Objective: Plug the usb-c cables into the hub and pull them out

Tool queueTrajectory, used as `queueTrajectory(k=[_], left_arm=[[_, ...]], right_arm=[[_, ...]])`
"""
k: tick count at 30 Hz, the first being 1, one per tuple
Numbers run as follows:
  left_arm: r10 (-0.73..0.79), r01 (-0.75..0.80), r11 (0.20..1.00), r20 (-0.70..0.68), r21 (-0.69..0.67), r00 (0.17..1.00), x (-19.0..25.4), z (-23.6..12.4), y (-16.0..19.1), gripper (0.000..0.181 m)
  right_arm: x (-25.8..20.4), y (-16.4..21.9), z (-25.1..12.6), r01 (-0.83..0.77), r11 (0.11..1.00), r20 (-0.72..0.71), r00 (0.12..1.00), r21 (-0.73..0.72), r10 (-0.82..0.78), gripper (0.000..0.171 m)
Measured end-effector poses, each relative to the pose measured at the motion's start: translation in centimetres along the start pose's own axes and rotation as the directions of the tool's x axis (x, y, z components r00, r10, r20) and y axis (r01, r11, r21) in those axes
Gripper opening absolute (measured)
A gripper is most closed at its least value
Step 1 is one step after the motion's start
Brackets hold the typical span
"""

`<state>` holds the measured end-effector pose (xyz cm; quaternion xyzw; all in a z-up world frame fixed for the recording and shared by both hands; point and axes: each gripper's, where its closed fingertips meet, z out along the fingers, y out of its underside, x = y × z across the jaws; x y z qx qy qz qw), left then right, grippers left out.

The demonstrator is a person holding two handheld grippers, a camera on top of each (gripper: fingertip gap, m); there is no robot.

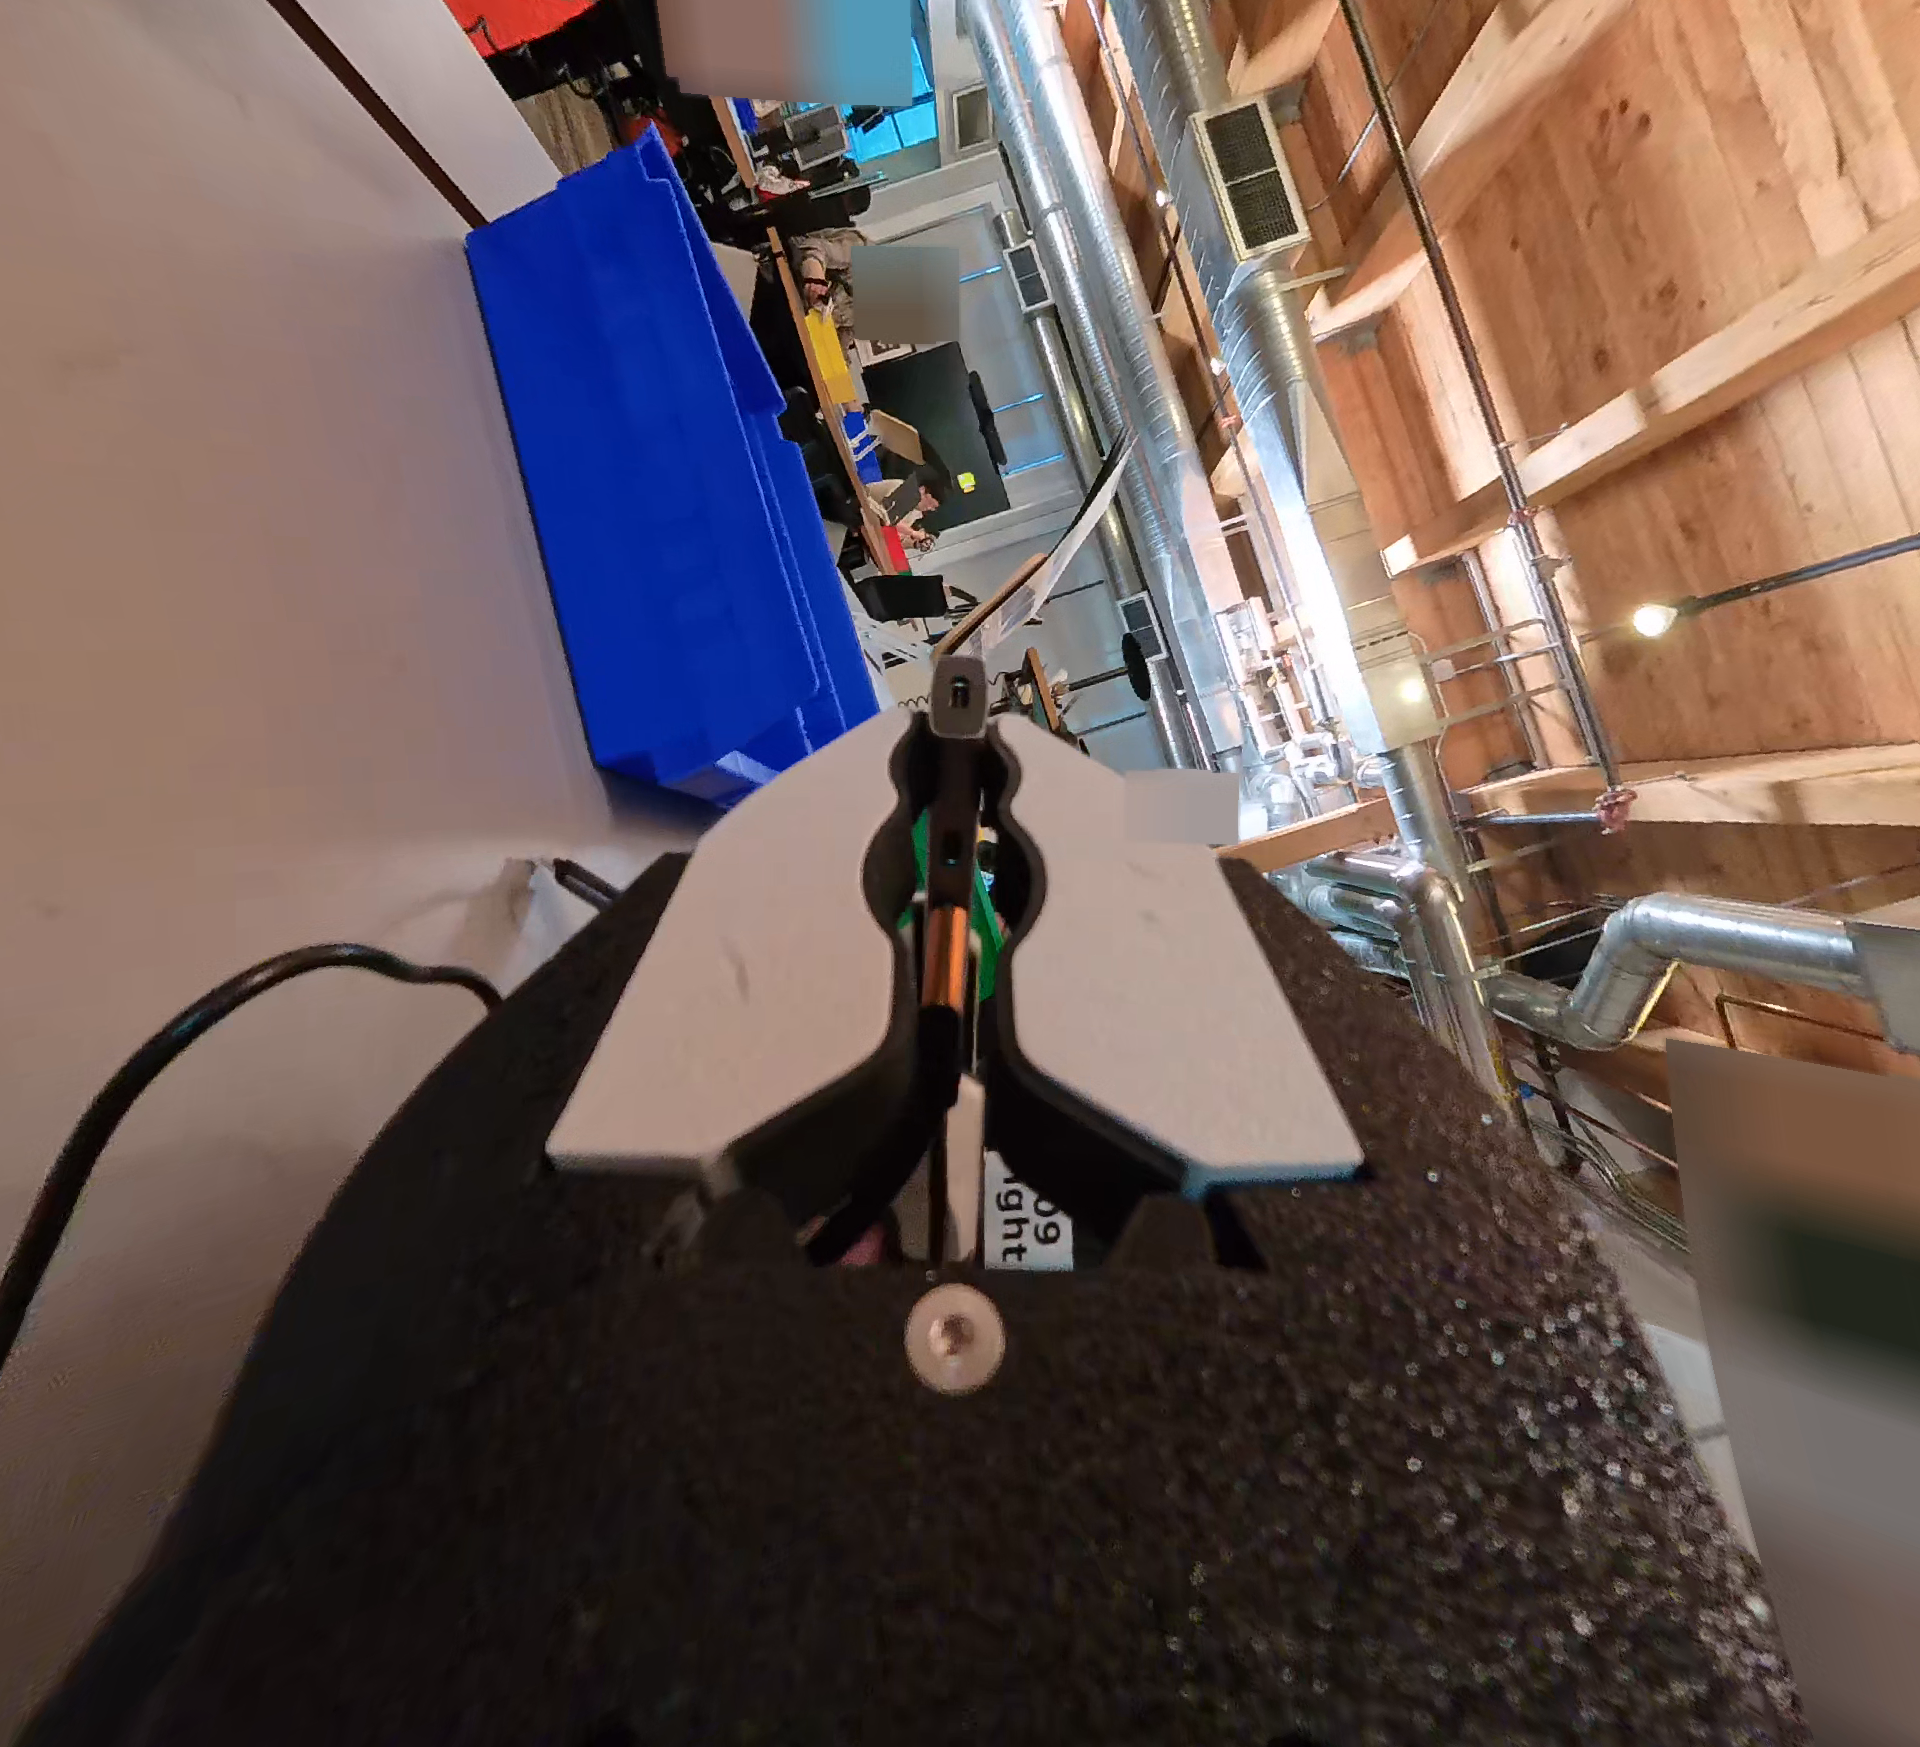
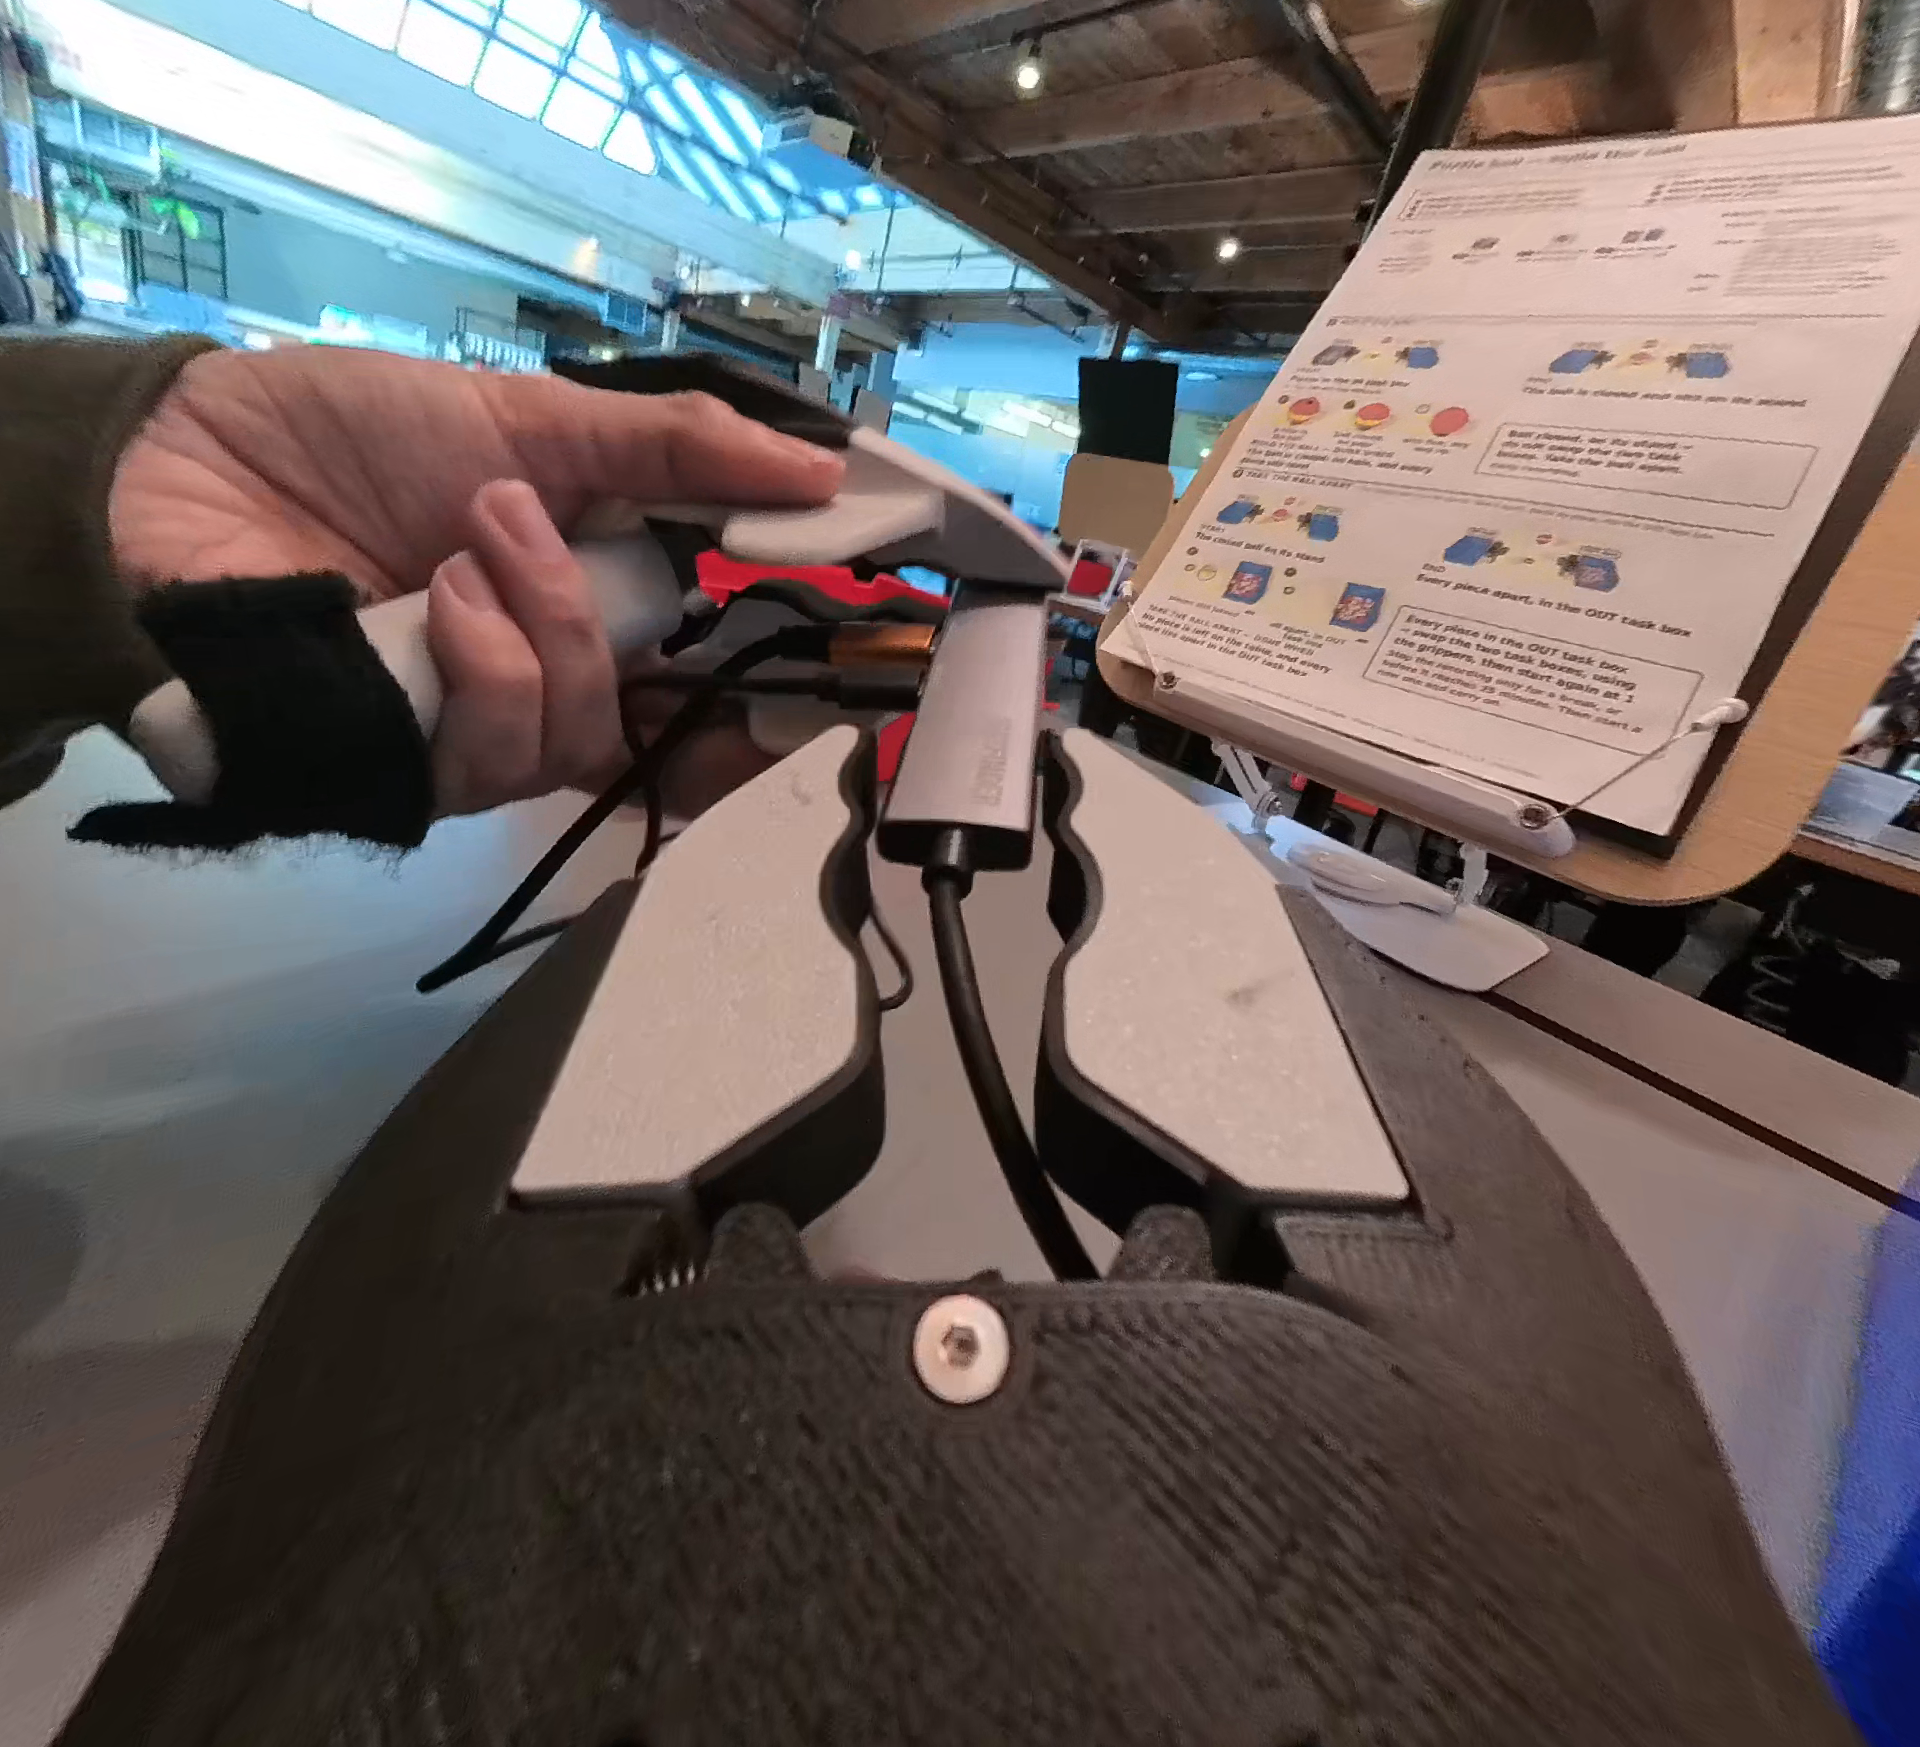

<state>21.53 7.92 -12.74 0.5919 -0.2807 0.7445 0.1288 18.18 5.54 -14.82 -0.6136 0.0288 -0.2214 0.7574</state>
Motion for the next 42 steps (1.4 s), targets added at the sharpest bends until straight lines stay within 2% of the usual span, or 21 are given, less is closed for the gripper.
queueTrajectory(k=[6,8,10,11,12,14,16,18,20,23,24,28,30,42], left_arm=[[0.003,-0.003,1.000,0.005,0.015,1.000,-0.4,0.0,0.2,0.009],[0.080,-0.080,0.997,0.013,-0.021,0.997,-0.4,-0.2,0.3,0.010],[0.261,-0.259,0.965,0.070,-0.033,0.963,-0.4,-0.9,-0.5,0.016],[0.393,-0.392,0.919,0.122,-0.036,0.911,-0.4,-1.6,-1.1,0.018],[0.534,-0.534,0.844,0.178,-0.056,0.826,-0.2,-2.3,-1.7,0.019],[0.769,-0.751,0.635,0.240,-0.179,0.593,0.1,-3.3,-1.5,0.024],[0.897,-0.830,0.442,0.192,-0.341,0.399,0.0,-3.8,0.1,0.025],[0.944,-0.845,0.328,0.161,-0.422,0.287,-0.1,-3.9,1.0,0.028],[0.968,-0.838,0.252,0.127,-0.484,0.218,-0.6,-3.8,1.7,0.025],[0.978,-0.805,0.208,0.097,-0.556,0.186,-1.9,-3.6,2.6,0.023],[0.982,-0.805,0.190,0.089,-0.562,0.169,-2.0,-3.4,2.9,0.013],[0.994,-0.810,0.077,0.108,-0.581,0.018,-2.2,-3.0,2.6,0.007],[0.991,-0.810,0.049,0.127,-0.585,-0.032,-2.2,-3.0,2.6,0.007],[0.987,-0.818,0.059,0.156,-0.573,-0.038,-2.2,-3.6,2.7,0.007]], right_arm=[[0.3,0.0,-0.2,-0.040,0.999,0.018,0.999,0.001,0.040,0.025],[0.4,0.1,-0.2,-0.080,0.997,0.035,0.996,-0.008,0.080,0.025],[1.3,0.2,-0.3,-0.101,0.995,-0.020,0.995,-0.008,0.100,0.025],[1.6,0.2,-0.4,-0.110,0.994,-0.026,0.994,-0.007,0.109,0.025],[1.8,0.2,-0.5,-0.119,0.993,-0.027,0.993,-0.002,0.119,0.025],[2.2,0.2,-0.6,-0.125,0.992,-0.048,0.991,0.006,0.125,0.024],[2.2,0.3,-0.5,-0.112,0.994,-0.057,0.992,-0.005,0.112,0.024],[1.9,0.4,-0.4,-0.088,0.996,-0.053,0.995,-0.015,0.087,0.024],[1.7,0.4,-0.4,-0.075,0.997,-0.052,0.996,-0.016,0.074,0.025],[1.6,0.3,-0.5,-0.075,0.997,-0.045,0.996,-0.012,0.075,0.024],[1.5,0.3,-0.5,-0.070,0.997,-0.041,0.997,-0.014,0.069,0.024],[1.7,0.5,-0.4,-0.061,0.998,-0.062,0.996,-0.034,0.059,0.025],[1.8,0.7,-0.4,-0.040,0.998,-0.078,0.996,-0.050,0.036,0.025],[1.5,1.3,-0.2,-0.058,0.994,-0.048,0.997,-0.097,0.054,0.025]])
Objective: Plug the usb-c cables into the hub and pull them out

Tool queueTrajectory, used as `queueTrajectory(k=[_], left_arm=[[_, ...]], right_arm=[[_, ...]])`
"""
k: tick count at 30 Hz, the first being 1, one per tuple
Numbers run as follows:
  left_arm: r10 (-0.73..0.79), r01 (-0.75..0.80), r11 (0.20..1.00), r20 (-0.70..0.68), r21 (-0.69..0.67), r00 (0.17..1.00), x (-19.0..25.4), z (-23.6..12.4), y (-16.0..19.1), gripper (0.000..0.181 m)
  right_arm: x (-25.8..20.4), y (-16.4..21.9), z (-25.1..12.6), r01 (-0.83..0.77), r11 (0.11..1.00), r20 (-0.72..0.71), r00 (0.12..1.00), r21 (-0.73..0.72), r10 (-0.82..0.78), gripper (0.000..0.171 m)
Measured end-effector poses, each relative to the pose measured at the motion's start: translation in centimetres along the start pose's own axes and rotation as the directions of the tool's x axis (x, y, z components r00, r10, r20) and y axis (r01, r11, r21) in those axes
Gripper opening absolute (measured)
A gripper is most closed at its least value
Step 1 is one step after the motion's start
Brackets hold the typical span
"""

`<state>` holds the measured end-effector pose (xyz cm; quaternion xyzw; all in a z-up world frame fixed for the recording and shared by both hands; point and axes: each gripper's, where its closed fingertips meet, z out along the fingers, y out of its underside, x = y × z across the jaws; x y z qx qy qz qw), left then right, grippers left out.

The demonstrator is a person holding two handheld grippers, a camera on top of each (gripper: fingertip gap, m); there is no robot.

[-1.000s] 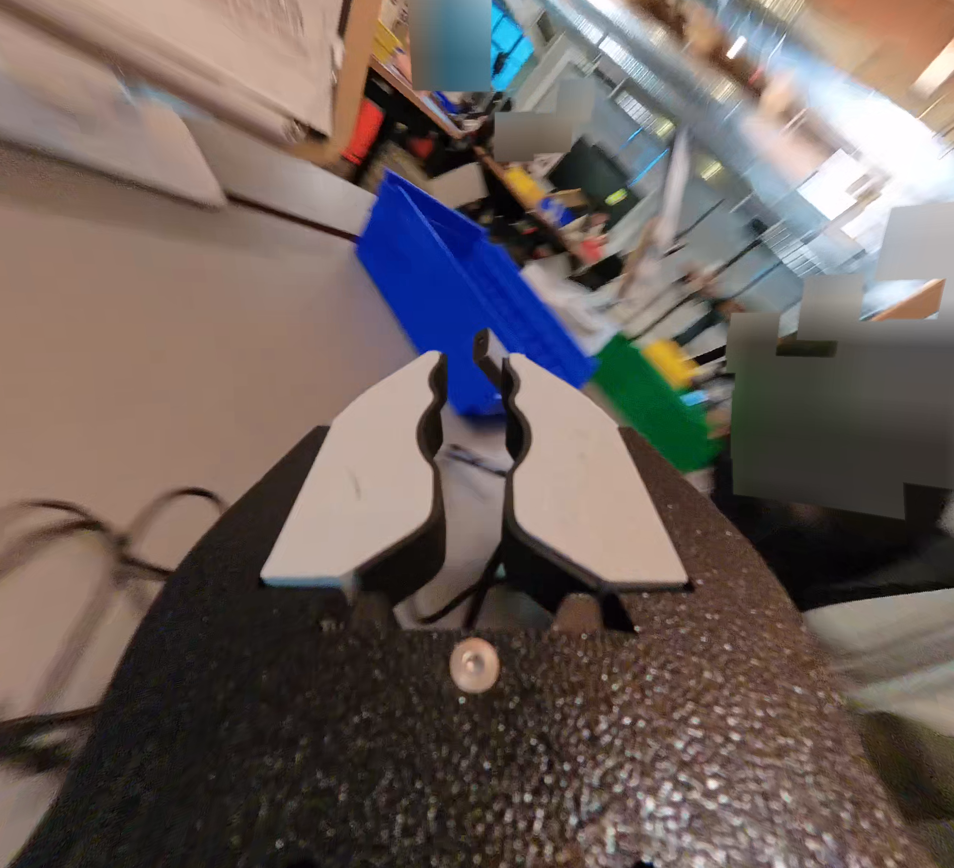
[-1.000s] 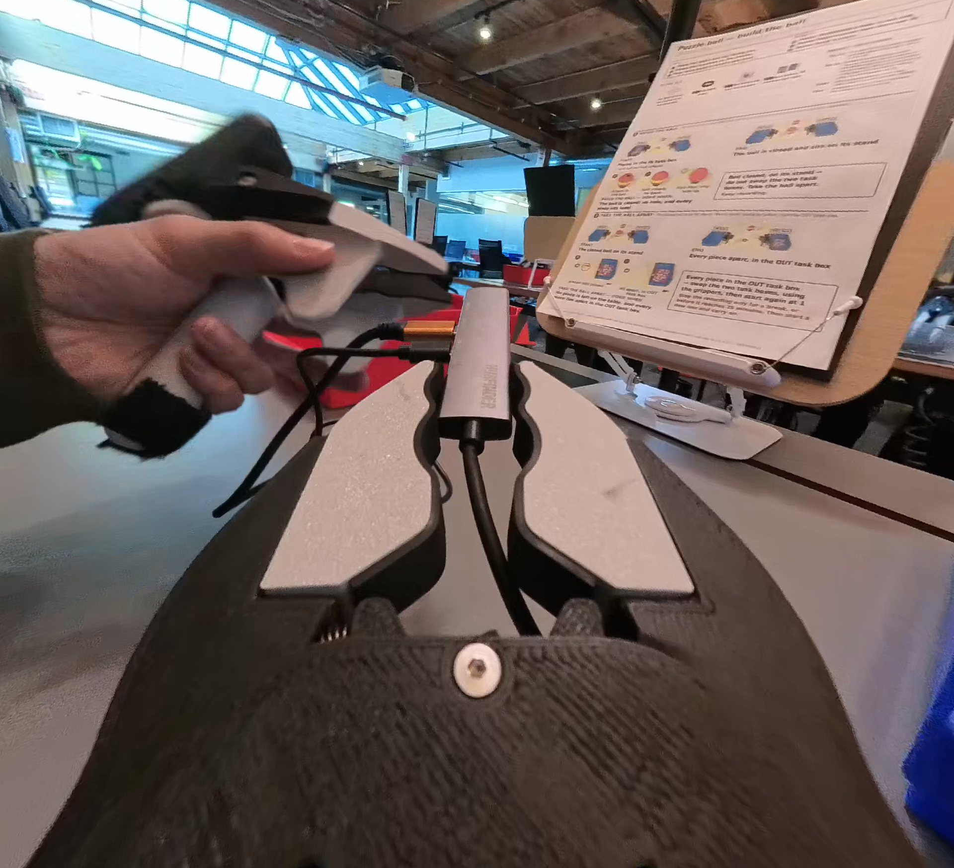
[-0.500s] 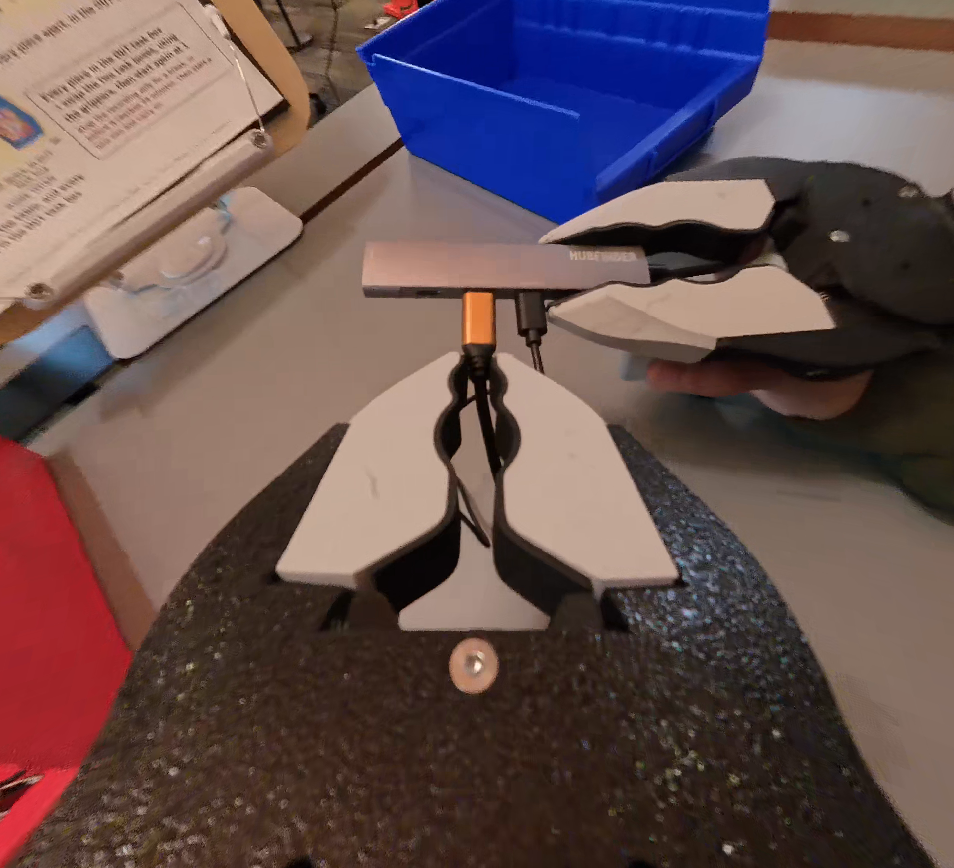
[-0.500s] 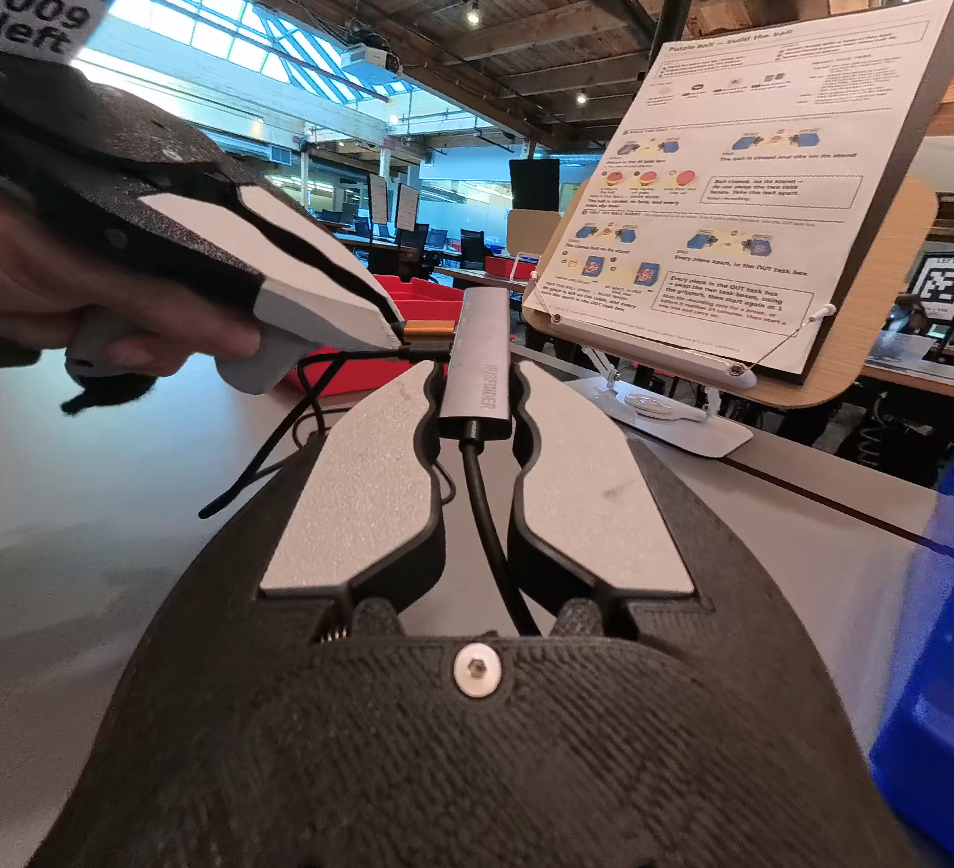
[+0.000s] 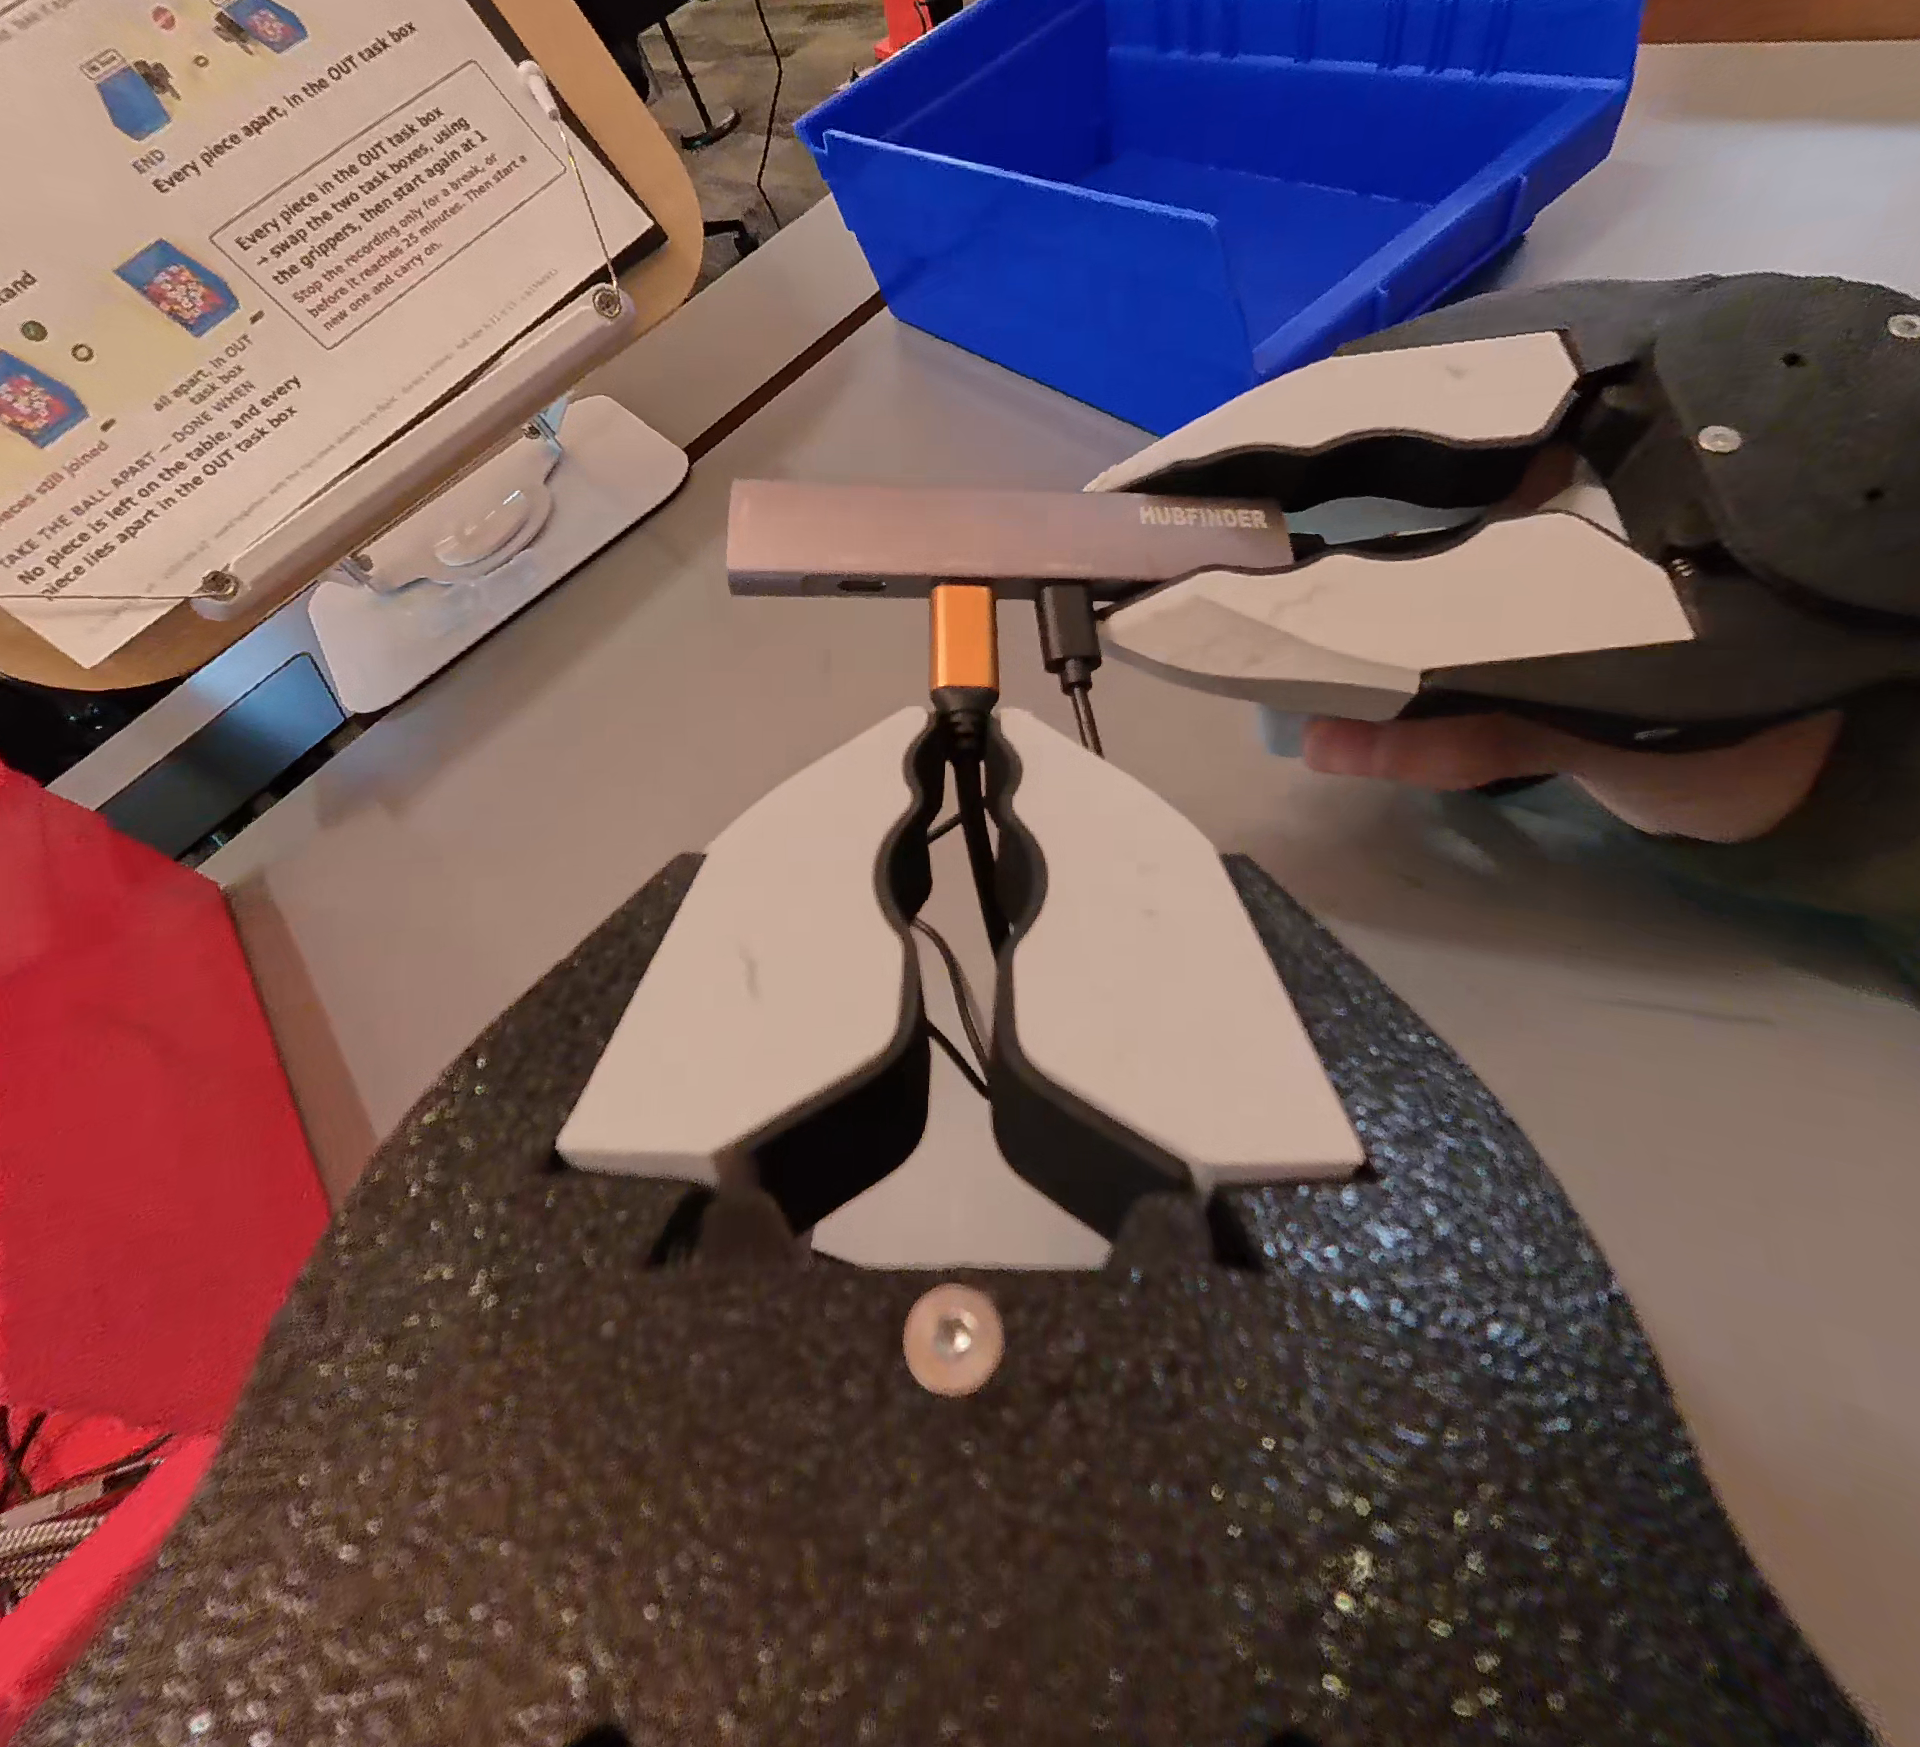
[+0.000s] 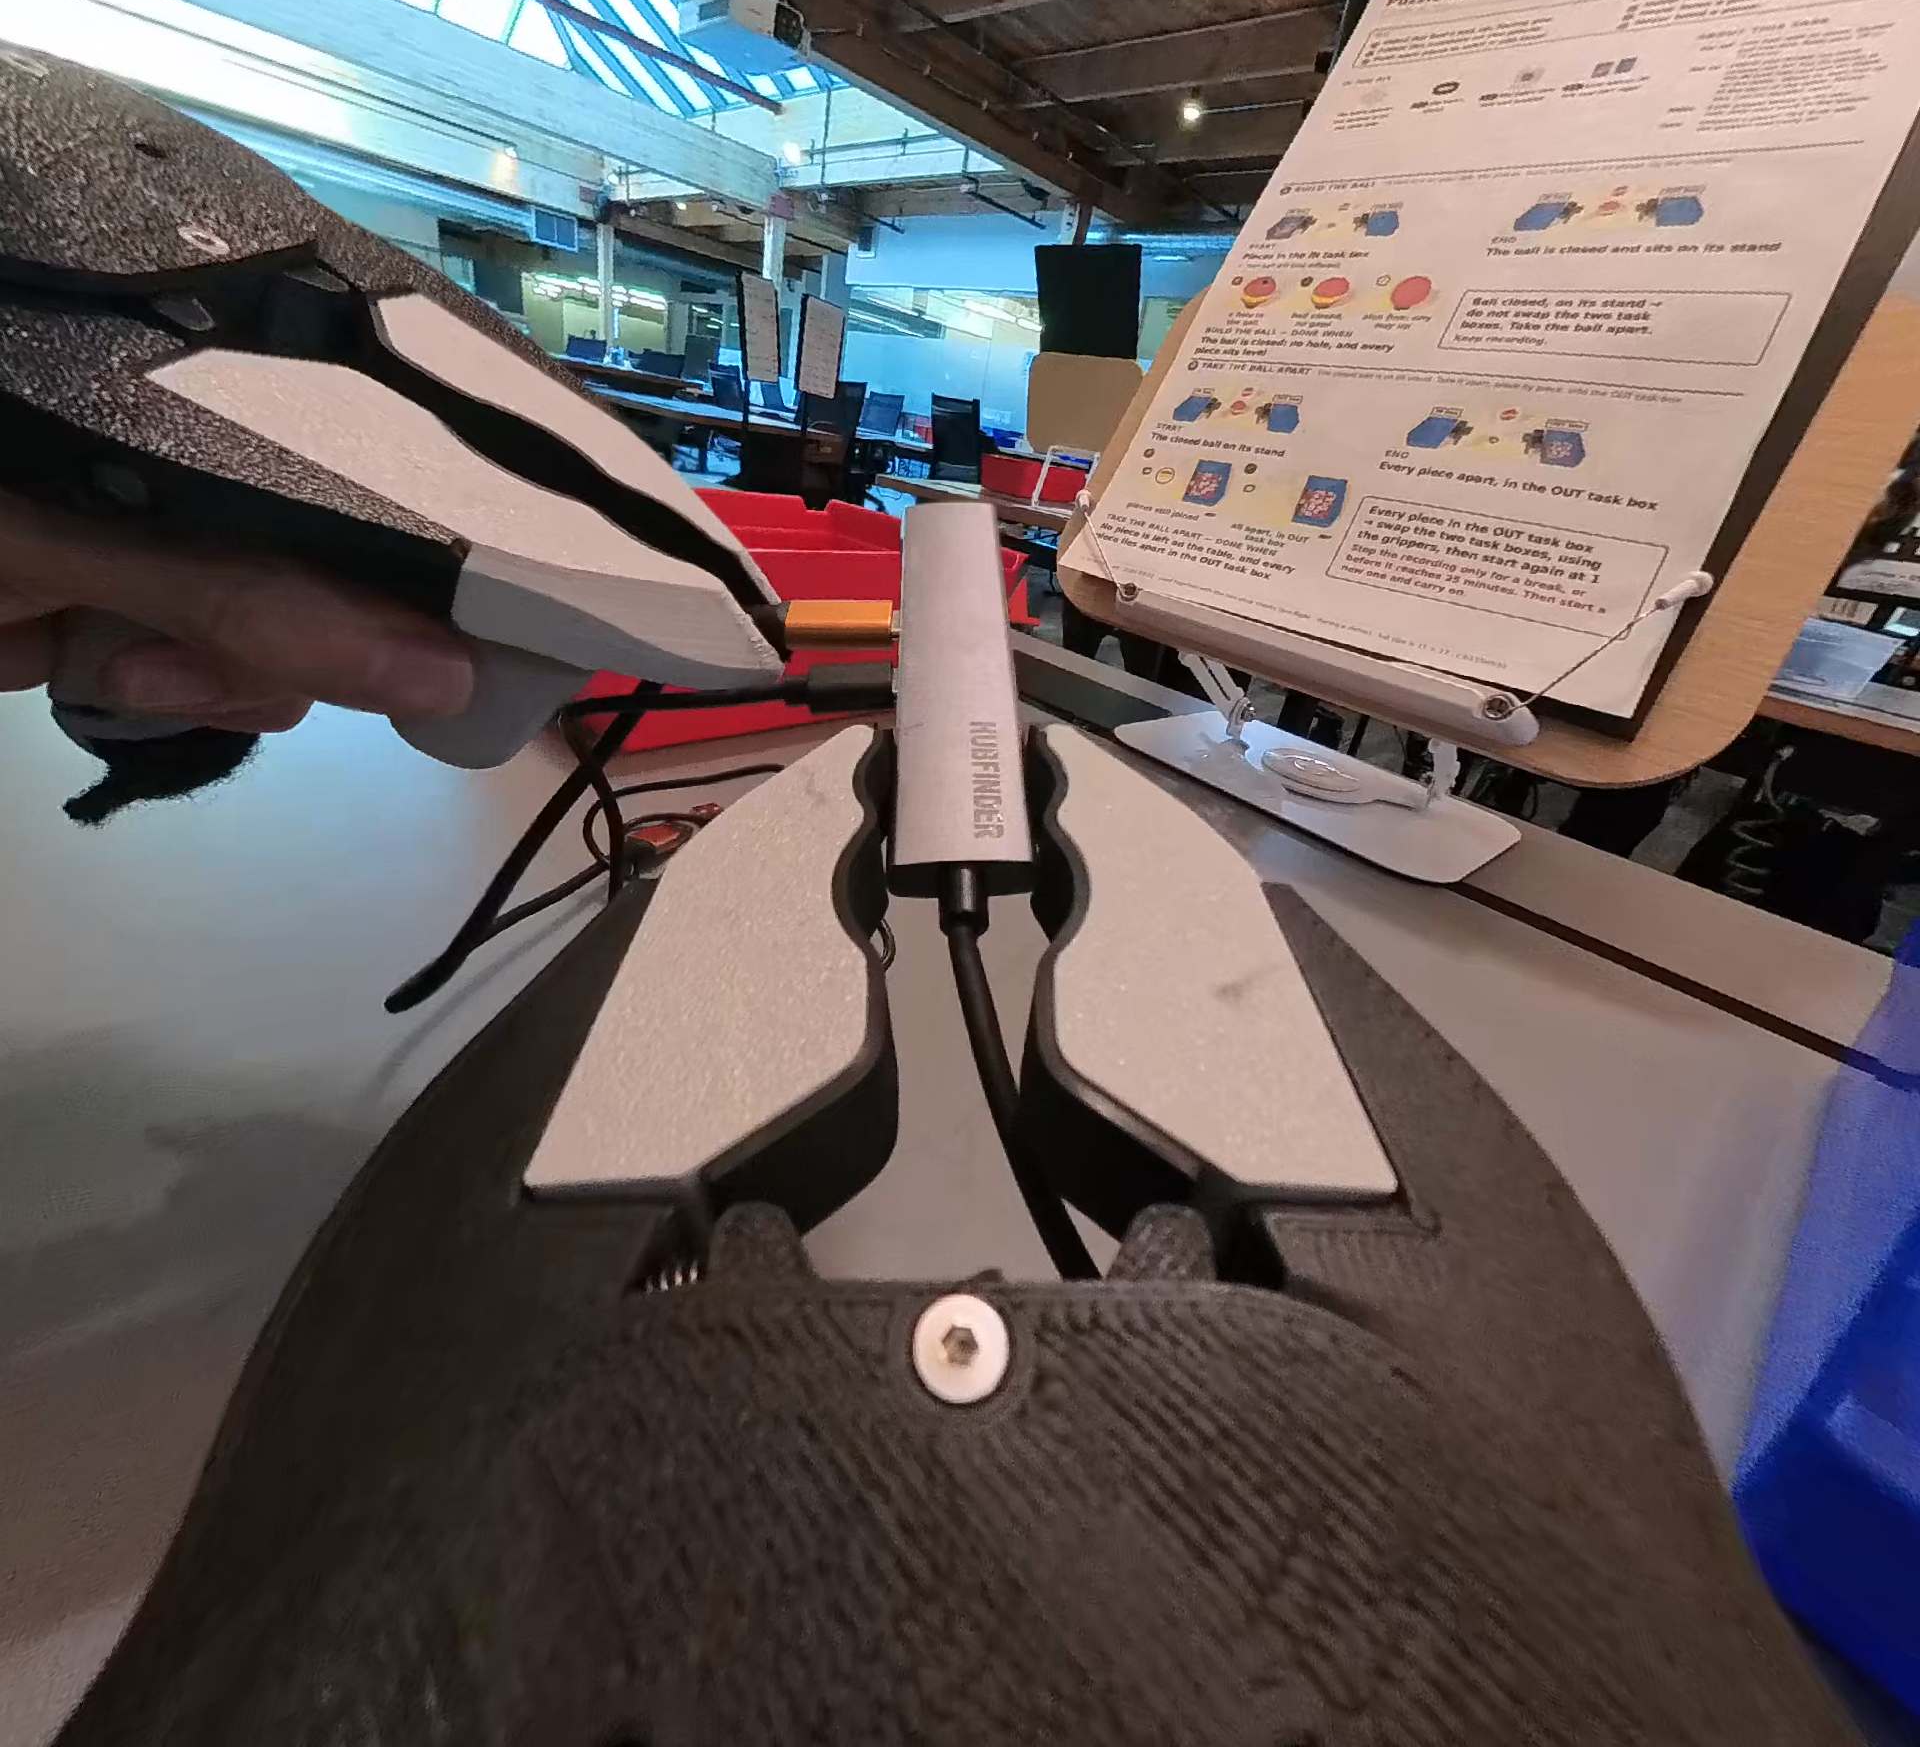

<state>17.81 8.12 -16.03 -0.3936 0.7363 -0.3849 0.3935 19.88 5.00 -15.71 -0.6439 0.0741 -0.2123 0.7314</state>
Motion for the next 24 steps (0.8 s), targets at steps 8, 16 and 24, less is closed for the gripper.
queueTrajectory(k=[8,16,24], left_arm=[[0.020,-0.018,0.999,0.039,-0.047,0.999,-0.1,0.1,0.9,0.006],[0.021,-0.017,0.997,0.053,-0.069,0.998,-0.5,0.7,2.1,0.006],[-0.014,0.013,1.000,0.042,0.008,0.999,-0.5,0.7,1.3,0.006]], right_arm=[[-0.7,0.1,0.1,0.005,1.000,0.054,0.999,-0.007,-0.005,0.025],[-1.3,0.9,0.4,0.157,0.986,0.026,0.988,-0.058,-0.155,0.025],[-0.8,0.7,0.4,0.077,0.996,0.051,0.996,-0.051,-0.075,0.025]])
